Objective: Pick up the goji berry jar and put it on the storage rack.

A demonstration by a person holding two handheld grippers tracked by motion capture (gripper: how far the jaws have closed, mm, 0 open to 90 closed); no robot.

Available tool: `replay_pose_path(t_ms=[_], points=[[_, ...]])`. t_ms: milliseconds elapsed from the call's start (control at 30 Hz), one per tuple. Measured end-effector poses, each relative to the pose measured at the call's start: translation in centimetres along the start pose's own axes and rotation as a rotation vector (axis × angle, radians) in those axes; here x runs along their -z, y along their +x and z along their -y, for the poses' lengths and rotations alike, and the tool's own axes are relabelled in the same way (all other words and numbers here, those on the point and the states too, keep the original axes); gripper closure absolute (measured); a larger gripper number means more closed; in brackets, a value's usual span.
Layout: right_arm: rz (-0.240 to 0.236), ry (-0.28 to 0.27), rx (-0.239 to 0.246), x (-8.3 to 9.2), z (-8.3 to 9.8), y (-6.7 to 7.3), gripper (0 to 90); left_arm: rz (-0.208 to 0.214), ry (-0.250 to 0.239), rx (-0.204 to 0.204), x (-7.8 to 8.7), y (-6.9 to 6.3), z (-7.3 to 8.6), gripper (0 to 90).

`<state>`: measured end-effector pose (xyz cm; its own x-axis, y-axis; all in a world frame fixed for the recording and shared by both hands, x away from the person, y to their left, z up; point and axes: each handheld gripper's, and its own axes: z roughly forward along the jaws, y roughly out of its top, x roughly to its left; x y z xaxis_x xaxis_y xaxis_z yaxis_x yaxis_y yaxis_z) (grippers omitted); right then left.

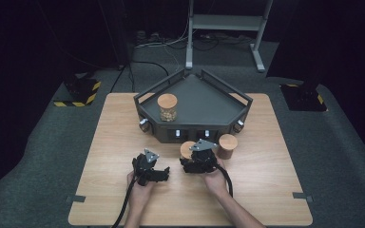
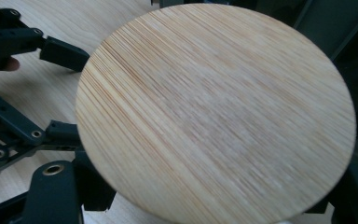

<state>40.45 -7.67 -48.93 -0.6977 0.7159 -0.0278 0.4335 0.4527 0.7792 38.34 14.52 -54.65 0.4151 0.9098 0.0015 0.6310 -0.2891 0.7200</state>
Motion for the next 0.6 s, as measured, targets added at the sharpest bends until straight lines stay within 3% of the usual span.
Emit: replay_pose_path(t_ms=[100,333,600], points=[[-0.002,-0.006,-0.001,0.5,-0.3,0.0,25.6,0.0,0.0,0.0,0.0,0.0,0.0,3.5],[-0.024,-0.008,-0.052,1.7,-0.7,-0.8,25.6,0.0,0.0,0.0,0.0,0.0,0.0,3.5],[-0.003,-0.021,-0.036,3.2,-1.0,-1.5,25.5,0.0,0.0,0.0,0.0,0.0,0.0,3.5]])
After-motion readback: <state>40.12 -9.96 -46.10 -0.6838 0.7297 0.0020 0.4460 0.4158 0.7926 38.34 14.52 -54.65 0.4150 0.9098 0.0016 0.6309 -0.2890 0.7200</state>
